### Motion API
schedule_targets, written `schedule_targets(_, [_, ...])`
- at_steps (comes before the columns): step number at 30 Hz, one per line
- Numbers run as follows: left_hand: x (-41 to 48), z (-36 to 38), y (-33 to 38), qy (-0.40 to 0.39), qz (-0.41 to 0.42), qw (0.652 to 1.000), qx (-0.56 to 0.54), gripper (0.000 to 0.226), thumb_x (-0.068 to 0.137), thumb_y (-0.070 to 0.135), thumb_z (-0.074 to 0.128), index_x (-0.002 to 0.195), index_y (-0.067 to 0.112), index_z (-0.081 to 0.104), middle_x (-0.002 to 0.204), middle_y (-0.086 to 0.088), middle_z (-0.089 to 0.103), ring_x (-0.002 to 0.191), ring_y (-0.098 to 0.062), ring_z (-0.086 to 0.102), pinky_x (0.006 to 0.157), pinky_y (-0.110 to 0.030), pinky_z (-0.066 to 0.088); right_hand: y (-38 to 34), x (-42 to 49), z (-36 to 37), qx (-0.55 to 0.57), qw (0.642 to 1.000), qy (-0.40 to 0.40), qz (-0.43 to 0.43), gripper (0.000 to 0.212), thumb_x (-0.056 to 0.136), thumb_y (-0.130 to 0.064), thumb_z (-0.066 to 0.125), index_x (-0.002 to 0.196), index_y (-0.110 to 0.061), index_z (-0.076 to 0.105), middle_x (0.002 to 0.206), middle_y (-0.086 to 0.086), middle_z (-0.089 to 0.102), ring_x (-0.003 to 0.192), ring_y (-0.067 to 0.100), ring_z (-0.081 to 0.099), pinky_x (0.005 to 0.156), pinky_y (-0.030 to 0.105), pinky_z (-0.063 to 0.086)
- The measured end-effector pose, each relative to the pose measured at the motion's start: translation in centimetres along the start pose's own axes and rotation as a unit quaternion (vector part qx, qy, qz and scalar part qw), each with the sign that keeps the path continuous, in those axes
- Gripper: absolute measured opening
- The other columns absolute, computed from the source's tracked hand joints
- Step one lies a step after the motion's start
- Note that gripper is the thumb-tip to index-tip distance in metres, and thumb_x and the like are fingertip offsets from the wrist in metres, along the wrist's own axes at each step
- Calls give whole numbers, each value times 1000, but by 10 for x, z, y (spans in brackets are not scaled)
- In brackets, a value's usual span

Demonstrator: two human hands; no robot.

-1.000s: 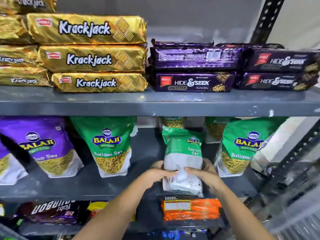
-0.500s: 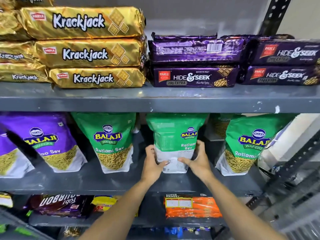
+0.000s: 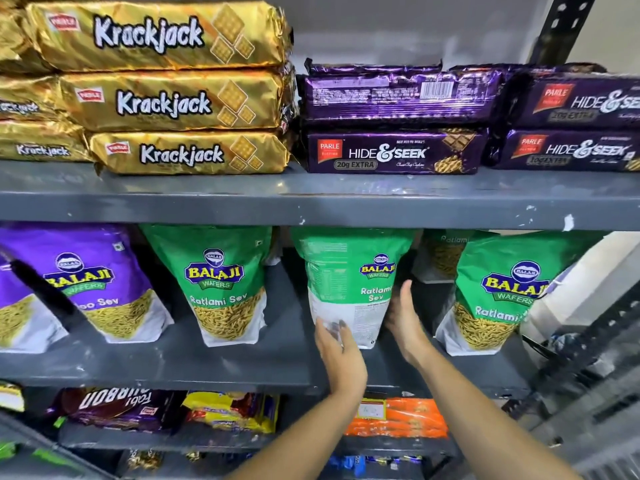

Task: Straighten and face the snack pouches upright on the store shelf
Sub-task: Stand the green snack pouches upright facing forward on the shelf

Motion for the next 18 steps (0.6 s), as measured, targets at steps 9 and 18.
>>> schedule_targets(9, [95,28,-40,-65,-121,982,-131,51,80,51,52,111,13,64,121,-11,65,114,-29,61,107,-47,42,42,-40,-3,-110,988,62,-85,43,84,-66,33,107,-45,63,121,-3,63,120,18,56,107,48,41])
schedule_targets(18, [6,-18,-15,0,8,999,-37,55,91,-1,43,141,23,36,148,3,39,137,-15,37,118,-39,26,-6,29,-4,61,995,74,-9,72,83,-69,46,125,-11,61,129,7,64,116,20,61,107,41,43])
Point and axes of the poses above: each hand's wrist, its own x-axis towards the middle knuckle, its own z-axis out of the palm, y = z × x, the point moved 8 cm from there along x, towards the middle knuckle
